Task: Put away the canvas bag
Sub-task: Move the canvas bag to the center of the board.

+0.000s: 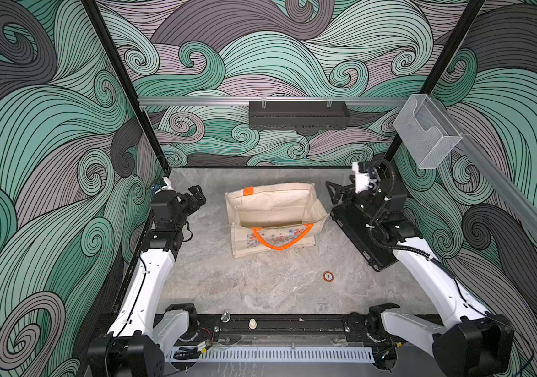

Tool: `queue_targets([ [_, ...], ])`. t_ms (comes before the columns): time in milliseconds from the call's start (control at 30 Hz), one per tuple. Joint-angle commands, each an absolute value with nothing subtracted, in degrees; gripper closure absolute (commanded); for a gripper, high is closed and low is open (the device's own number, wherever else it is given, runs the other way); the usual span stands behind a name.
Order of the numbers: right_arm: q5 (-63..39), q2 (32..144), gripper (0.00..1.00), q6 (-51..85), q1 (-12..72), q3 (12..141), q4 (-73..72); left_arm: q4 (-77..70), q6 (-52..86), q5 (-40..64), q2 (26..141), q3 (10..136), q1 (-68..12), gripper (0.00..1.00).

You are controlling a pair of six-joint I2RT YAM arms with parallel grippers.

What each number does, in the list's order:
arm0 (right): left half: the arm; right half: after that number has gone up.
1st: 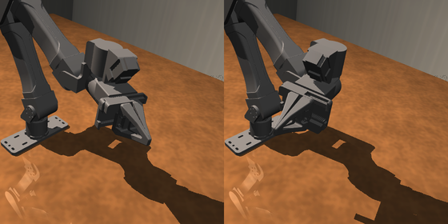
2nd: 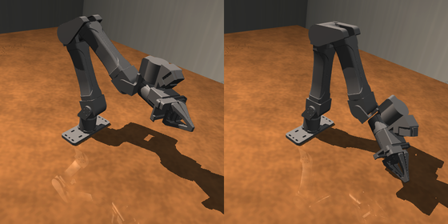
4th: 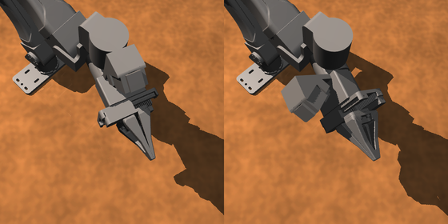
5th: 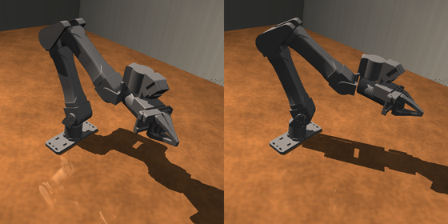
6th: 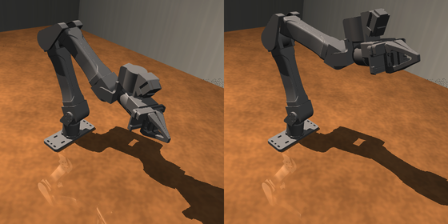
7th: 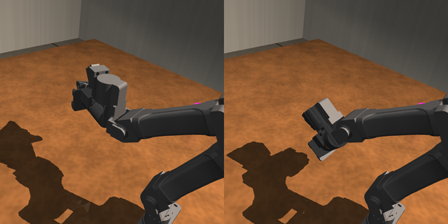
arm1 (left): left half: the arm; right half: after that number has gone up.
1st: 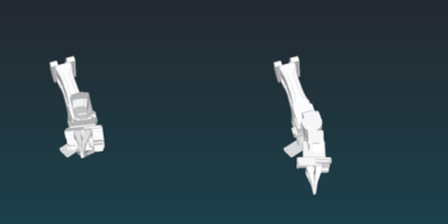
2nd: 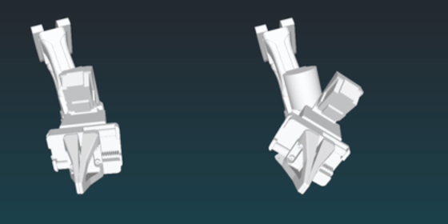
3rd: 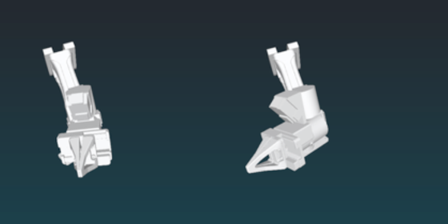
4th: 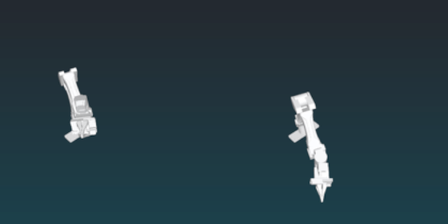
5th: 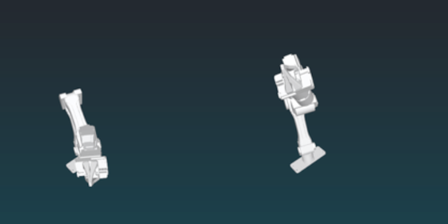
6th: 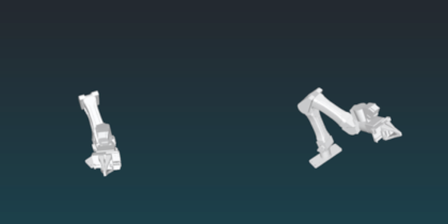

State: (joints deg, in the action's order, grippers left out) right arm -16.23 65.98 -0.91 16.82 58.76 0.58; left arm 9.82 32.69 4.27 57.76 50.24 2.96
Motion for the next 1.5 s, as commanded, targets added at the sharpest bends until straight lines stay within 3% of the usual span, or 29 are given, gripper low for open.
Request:
queue_targets([
  [0,-20.1,70.0,0.01,-12.0,25.6,65.5,16.7,20.6,33.6,18.3,57.2,53.5,3.2,0.01],
  [267,-20.5,86.4,0.08,-22.8,45.3,81.6,30.9,23.6,29.3,24.5,57.1,54.5,4.6,0.04],
  [500,-21.0,96.2,0.25,-24.1,51.8,88.2,30.3,22.6,24.4,24.7,58.7,55.9,4.6,0.05],
  [667,-17.7,98.9,0.50,-24.4,53.2,88.6,26.4,19.8,25.8,29.4,61.9,55.1,4.3,0.06],
  [733,-15.2,99.5,0.86,-25.2,53.2,88.8,26.7,19.0,26.6,31.3,63.2,54.8,4.2,0.06],
  [833,-11.7,99.2,1.00,-26.7,53.0,88.5,28.8,17.4,24.5,33.1,63.2,54.5,4.1,0.05],
  [1000,-11.6,95.4,1.00,-27.3,49.7,84.8,30.5,3.5,23.1,35.4,61.4,49.6,2.9,0.10],
  [1133,-13.5,93.3,1.00,-28.2,46.5,83.8,33.0,-14.4,10.7,35.5,60.8,42.1,-6.1,0.11],
  [1367,-17.0,94.2,1.00,-29.7,46.0,85.5,33.5,-23.2,1.0,32.0,63.4,38.4,-9.4,0.05],
  [1467,-18.0,95.5,1.00,-30.2,45.7,86.2,33.6,-21.4,-3.5,36.8,64.1,38.3,-9.4,0.03],
])
